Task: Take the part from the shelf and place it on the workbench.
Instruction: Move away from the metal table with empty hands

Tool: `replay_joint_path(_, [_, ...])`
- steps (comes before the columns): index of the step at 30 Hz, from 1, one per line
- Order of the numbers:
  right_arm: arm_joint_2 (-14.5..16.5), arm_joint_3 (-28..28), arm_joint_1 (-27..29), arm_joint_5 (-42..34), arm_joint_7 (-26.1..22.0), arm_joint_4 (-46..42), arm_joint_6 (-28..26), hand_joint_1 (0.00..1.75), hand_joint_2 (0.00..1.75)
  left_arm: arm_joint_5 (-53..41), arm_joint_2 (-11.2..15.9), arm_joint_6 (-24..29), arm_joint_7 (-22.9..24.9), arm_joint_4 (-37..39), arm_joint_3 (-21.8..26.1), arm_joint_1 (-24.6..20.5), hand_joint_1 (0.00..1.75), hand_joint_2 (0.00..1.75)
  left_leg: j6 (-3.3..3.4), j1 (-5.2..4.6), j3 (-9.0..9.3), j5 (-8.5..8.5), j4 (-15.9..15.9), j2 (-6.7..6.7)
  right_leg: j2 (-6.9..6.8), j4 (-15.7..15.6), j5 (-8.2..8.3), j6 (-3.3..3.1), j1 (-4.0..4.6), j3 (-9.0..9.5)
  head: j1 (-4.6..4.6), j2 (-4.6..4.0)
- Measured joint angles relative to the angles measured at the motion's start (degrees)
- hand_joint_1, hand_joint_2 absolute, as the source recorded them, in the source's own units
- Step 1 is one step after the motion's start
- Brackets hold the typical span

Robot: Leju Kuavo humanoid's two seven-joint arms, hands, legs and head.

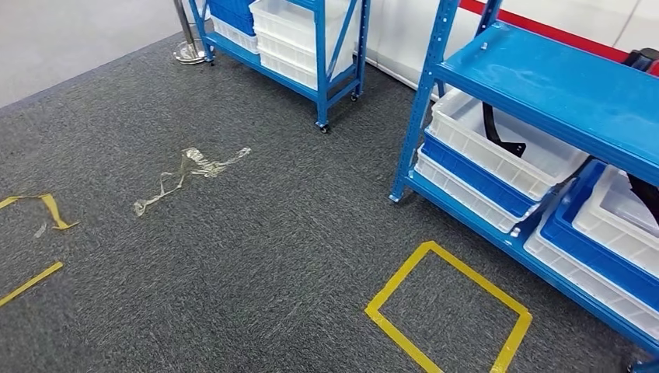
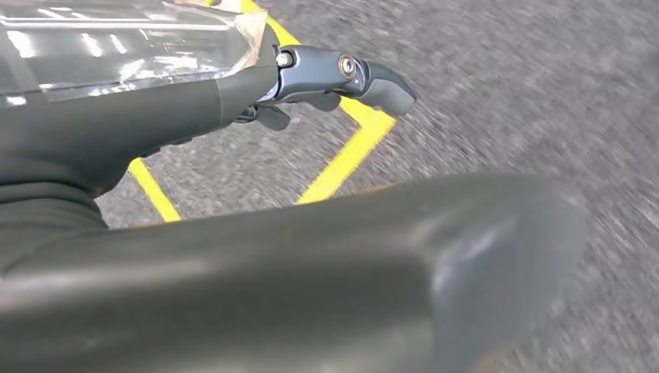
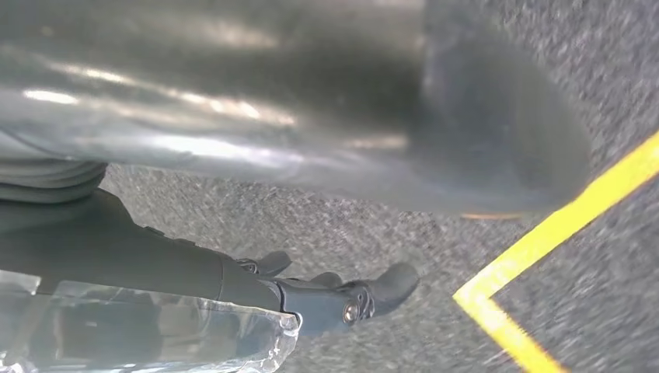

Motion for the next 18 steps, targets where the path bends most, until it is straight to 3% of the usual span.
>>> replay_joint_path(2, [-0.03, -0.07, -0.11, 0.05, -0.01, 0.00, -0.15, 0.00, 0.00, -0.03, -0.04, -0.02, 0.05, 0.00, -0.01, 0.07, 0.00, 0.00, -0.27, 0.20, -3.02, -3.60, 6.45, -3.25, 1.30, -0.06, 0.02, -0.81, -0.06, 0.02, -0.14, 0.00])
replay_joint_path(3, [-0.02, -0.09, -0.12, 0.07, -0.02, 0.00, -0.19, 0.00, 0.00, -0.03, -0.05, -0.02, 0.09, 0.00, -0.01, 0.16, 0.00, 0.00, -0.31, 0.21, -5.06, -5.29, 10.35, -4.04, 2.01, -0.05, 0.02, -1.11, 0.04, 0.01, -0.16, 0.00])
replay_joint_path(4, [0.01, -0.12, -0.06, 0.08, -0.02, 0.00, -0.21, 0.00, 0.00, -0.01, -0.05, -0.02, 0.13, 0.00, -0.01, 0.26, 0.00, 0.00, -0.34, 0.21, -6.75, -6.09, 13.26, -4.38, 2.81, -0.04, 0.00, -1.15, 0.13, 0.03, -0.17, 0.00])
replay_joint_path(5, [0.03, -0.18, 0.04, 0.09, -0.02, 0.00, -0.22, 0.00, 0.00, 0.01, -0.04, -0.02, 0.15, 0.00, -0.01, 0.32, 0.00, 0.00, -0.34, 0.25, -7.46, -5.53, 14.01, -4.48, 3.65, -0.02, 0.00, -1.14, 0.18, 0.09, -0.17, 0.00])
replay_joint_path(7, [0.02, -0.35, 0.19, 0.09, -0.02, 0.00, -0.23, 0.00, 0.00, 0.03, 0.02, -0.03, 0.14, 0.00, -0.01, 0.35, 0.00, 0.00, -0.28, 0.46, -5.88, -1.72, 9.55, -4.86, 5.23, 0.04, -0.02, -1.09, 0.14, 0.32, -0.18, 0.00])
replay_joint_path(9, [0.05, -0.51, 0.14, 0.09, -0.02, 0.00, -0.23, 0.00, 0.00, 0.04, 0.08, -0.10, 0.10, 0.00, -0.01, 0.32, 0.00, 0.00, -0.26, 0.86, -2.81, 1.73, 2.48, -6.77, 6.58, 0.21, -0.05, -0.84, 0.27, 0.36, -0.16, 0.00])
replay_joint_path(11, [0.08, -0.67, 0.07, 0.09, -0.02, 0.00, -0.24, 0.00, 0.00, 0.05, 0.06, -0.19, 0.09, 0.00, -0.01, 0.27, 0.00, 0.00, -0.09, 0.80, -1.58, 2.61, -0.68, -7.97, 7.56, 0.26, 0.01, -0.22, 0.48, 0.01, -0.10, 0.00])
replay_joint_path(13, [0.07, -0.85, 0.21, 0.10, -0.02, 0.00, -0.26, 0.00, 0.00, 0.10, 0.01, -0.20, 0.09, 0.00, -0.01, 0.22, 0.00, 0.00, 0.59, 0.40, -1.56, 2.75, -0.98, -7.12, 8.45, -0.05, 0.28, 0.68, 0.42, -0.56, -0.10, 0.00])
replay_joint_path(14, [0.03, -0.90, 0.33, 0.11, -0.02, 0.00, -0.28, 0.00, 0.00, 0.12, -0.02, -0.19, 0.09, 0.00, -0.01, 0.19, 0.00, 0.00, 1.06, 0.35, -1.49, 2.98, -1.22, -6.62, 8.21, 0.05, 0.30, 0.98, 0.32, -0.76, -0.09, 0.00])
replay_joint_path(16, [0.01, -0.95, 0.42, 0.11, -0.02, 0.00, -0.31, 0.00, 0.00, 0.13, -0.05, -0.18, 0.09, 0.00, -0.01, 0.14, 0.00, 0.00, 1.95, 0.42, -1.32, 3.38, -1.73, -5.53, 6.00, 2.22, -0.83, 1.04, 0.45, -1.96, 0.12, 0.00])
replay_joint_path(18, [0.03, -0.95, 0.24, 0.11, -0.02, 0.00, -0.32, 0.00, 0.00, 0.13, -0.07, -0.17, 0.09, 0.00, -0.01, 0.18, 0.00, 0.00, 2.44, 0.31, -1.31, 3.46, -1.89, -4.25, 3.47, 8.20, -3.67, 0.60, 0.53, -4.91, 0.45, 0.00])
